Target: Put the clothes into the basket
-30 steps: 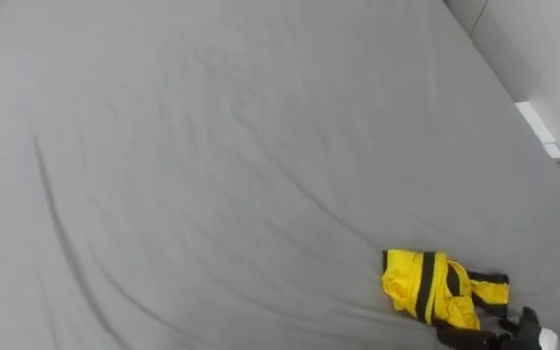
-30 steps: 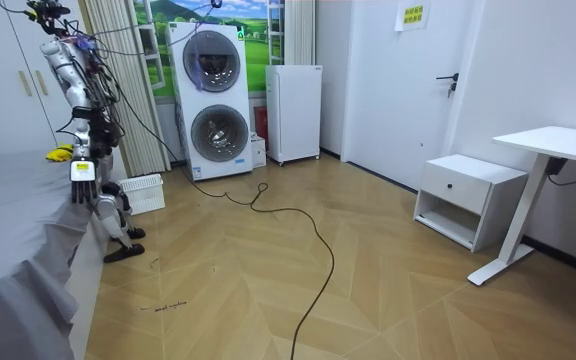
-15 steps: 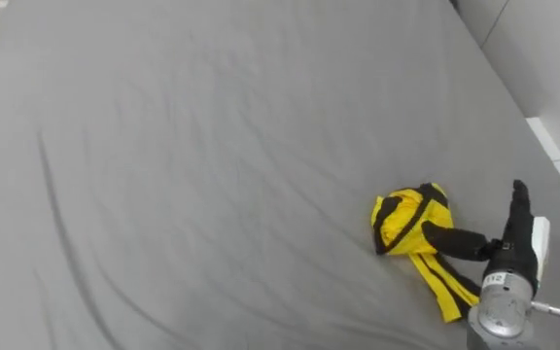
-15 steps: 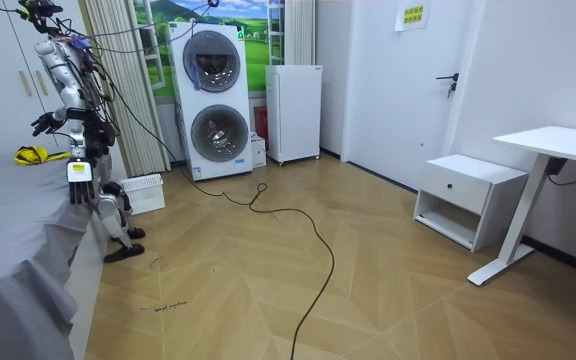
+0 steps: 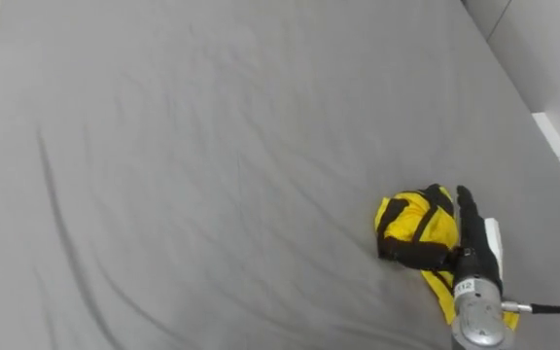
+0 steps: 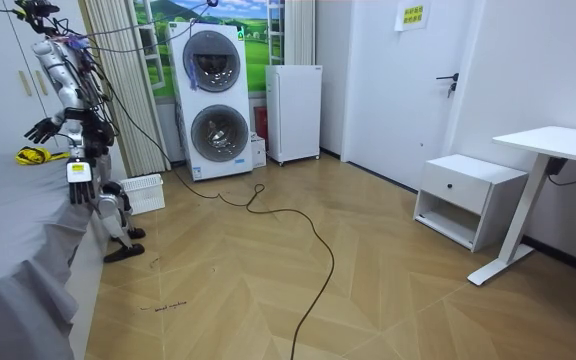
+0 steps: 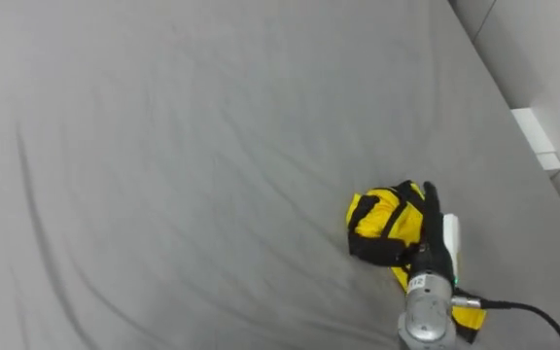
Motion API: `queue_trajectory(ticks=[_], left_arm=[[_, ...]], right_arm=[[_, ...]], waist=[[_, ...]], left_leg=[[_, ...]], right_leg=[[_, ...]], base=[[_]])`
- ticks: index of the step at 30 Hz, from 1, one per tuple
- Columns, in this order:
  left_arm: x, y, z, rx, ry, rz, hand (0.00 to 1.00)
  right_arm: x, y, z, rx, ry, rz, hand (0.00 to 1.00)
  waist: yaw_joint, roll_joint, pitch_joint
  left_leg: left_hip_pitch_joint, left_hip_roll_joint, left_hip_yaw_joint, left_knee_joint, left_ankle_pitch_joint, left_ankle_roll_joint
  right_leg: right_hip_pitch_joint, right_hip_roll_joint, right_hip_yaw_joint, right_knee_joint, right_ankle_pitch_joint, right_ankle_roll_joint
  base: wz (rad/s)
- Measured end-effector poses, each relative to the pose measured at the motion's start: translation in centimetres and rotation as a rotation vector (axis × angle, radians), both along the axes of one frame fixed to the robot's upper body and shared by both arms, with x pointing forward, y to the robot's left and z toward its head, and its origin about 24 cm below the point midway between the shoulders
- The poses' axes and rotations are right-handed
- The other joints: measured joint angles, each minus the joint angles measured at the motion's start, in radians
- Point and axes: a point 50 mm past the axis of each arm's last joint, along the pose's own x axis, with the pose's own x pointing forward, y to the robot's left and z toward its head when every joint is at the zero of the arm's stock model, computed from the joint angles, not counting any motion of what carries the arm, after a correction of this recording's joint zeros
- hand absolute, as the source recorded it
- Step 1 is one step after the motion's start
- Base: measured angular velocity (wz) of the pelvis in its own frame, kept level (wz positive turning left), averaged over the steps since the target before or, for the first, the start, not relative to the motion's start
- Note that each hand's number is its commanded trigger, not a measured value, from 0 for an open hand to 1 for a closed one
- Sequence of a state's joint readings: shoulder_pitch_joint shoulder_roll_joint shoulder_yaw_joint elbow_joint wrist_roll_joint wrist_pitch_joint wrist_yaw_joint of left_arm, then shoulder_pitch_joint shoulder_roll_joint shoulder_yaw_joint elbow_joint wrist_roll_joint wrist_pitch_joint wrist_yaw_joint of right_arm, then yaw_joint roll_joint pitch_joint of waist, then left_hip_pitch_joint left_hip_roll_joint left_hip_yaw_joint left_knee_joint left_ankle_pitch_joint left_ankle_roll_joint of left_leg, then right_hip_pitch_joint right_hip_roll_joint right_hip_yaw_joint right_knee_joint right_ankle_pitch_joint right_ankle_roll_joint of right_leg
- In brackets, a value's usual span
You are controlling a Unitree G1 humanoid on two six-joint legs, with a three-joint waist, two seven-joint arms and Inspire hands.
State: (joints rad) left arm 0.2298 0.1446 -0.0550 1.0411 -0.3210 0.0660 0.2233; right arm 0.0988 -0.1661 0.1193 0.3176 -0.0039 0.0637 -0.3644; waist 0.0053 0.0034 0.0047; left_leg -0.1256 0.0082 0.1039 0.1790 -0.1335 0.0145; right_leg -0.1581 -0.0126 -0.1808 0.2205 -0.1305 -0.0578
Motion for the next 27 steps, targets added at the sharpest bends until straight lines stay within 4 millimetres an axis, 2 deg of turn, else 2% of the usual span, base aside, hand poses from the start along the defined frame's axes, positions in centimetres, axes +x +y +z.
queue_trajectory(ticks=[4,12,19,23,27], left_arm=[[0.0,0.1,0.0,0.001,0.001,-0.007,0.0],[0.2,0.0,0.0,0.001,0.002,-0.027,0.0],[0.3,0.2,0.1,0.01,-0.002,-0.037,0.0],[0.3,0.2,0.1,0.01,0.001,-0.037,0.0],[0.2,0.2,0.1,0.01,-0.001,-0.037,0.0]], right_arm=[[-0.7,-0.3,-1.3,-0.002,0.067,-0.003,0.0],[-1.0,0.0,-2.0,0.005,0.097,-0.003,0.0],[-1.0,-0.8,-2.7,-0.009,0.122,-0.096,0.0],[0.5,-2.3,-2.6,-0.015,0.121,-0.202,0.0],[2.3,-3.2,-1.4,-0.011,0.056,-0.283,0.0]], waist=[[0.0,-0.001,-0.0004],[0.003,-0.002,0.0014],[0.012,-0.003,0.0021],[0.03,0.007,0.0058],[0.031,0.019,0.006]], left_leg=[[0.0,-0.002,-0.012,0.003,0.0,0.0],[-0.004,-0.003,-0.019,0.0,0.0,0.0],[-0.025,-0.004,-0.031,0.007,0.0,0.0],[-0.03,-0.006,-0.041,0.008,0.0,0.0],[-0.044,-0.007,-0.051,0.013,0.001,0.0]], right_leg=[[0.009,-0.002,-0.012,0.0,0.0,0.0],[0.01,-0.003,-0.019,-0.003,-0.001,0.001],[0.008,-0.004,-0.043,-0.019,0.0,0.002],[0.008,-0.006,-0.055,-0.021,-0.001,0.002],[0.006,-0.011,-0.08,-0.023,-0.001,0.002]], base=[[0.09],[0.02],[0.1],[0.07],[0.15]])
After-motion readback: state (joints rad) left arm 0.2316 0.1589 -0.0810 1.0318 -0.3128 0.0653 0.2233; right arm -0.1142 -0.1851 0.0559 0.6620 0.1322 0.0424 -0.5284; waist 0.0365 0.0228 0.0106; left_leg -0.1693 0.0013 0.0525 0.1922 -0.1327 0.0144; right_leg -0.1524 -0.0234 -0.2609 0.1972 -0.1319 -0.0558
